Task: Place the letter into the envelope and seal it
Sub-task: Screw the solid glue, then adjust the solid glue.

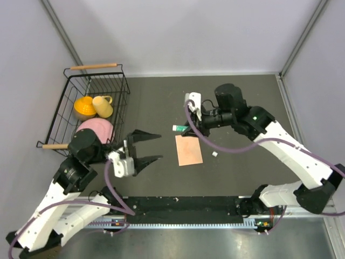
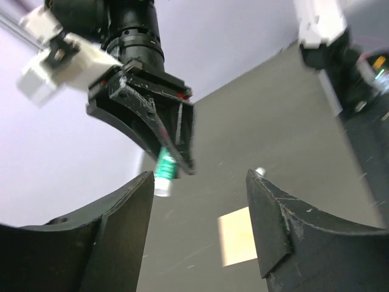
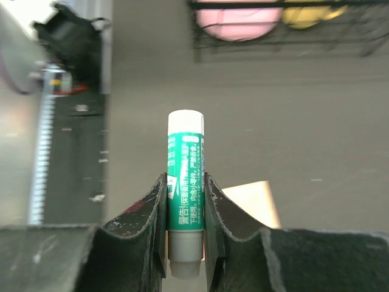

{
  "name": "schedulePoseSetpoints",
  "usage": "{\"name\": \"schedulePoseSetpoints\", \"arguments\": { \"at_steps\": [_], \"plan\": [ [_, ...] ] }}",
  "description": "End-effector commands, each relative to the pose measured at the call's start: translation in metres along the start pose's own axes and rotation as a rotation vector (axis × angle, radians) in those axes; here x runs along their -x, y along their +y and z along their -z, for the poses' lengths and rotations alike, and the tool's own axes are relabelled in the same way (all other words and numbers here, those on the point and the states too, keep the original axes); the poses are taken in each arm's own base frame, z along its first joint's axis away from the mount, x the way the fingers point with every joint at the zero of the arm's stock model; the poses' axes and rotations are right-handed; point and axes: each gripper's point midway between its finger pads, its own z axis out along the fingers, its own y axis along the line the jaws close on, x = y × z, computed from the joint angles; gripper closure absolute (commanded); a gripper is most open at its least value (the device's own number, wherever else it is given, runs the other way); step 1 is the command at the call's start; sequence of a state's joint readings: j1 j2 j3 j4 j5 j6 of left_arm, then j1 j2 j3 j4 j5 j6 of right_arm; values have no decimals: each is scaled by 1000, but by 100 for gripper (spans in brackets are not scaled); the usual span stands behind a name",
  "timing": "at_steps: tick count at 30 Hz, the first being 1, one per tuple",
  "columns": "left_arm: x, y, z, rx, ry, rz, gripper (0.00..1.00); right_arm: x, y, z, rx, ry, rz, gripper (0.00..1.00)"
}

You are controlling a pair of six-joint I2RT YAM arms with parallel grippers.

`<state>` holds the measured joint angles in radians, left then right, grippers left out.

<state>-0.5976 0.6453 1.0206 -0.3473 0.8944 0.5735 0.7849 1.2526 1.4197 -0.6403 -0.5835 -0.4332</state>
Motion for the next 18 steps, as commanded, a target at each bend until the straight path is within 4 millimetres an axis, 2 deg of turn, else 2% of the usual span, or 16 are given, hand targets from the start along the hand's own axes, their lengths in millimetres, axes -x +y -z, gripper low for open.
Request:
{"name": "schedulePoseSetpoints", "arguments": {
  "at_steps": [1, 3, 5, 10, 13, 17, 18],
  "plan": [
    [-73, 5, -5, -56, 302, -426, 37, 16, 57, 4, 320, -28, -369, 100],
    [-73, 4, -14, -78, 314, -469, 38, 17, 59, 1, 352, -23, -404, 100],
    [-73, 16, -17, -43, 350, -528, 40, 21, 64, 1, 396, -31, -424, 100],
    [-76, 25, -27, -18, 401, -568, 40, 21, 67, -3, 430, -20, -475, 100],
    [-65, 29, -32, -11, 375, -581, 40, 20, 66, -8, 449, -9, -504, 100],
    [-61, 22, -39, -35, 348, -590, 48, 21, 64, -13, 471, -2, -540, 100],
    [-62, 20, -41, -42, 347, -588, 55, 23, 64, -13, 475, -5, -539, 100]
  ]
}}
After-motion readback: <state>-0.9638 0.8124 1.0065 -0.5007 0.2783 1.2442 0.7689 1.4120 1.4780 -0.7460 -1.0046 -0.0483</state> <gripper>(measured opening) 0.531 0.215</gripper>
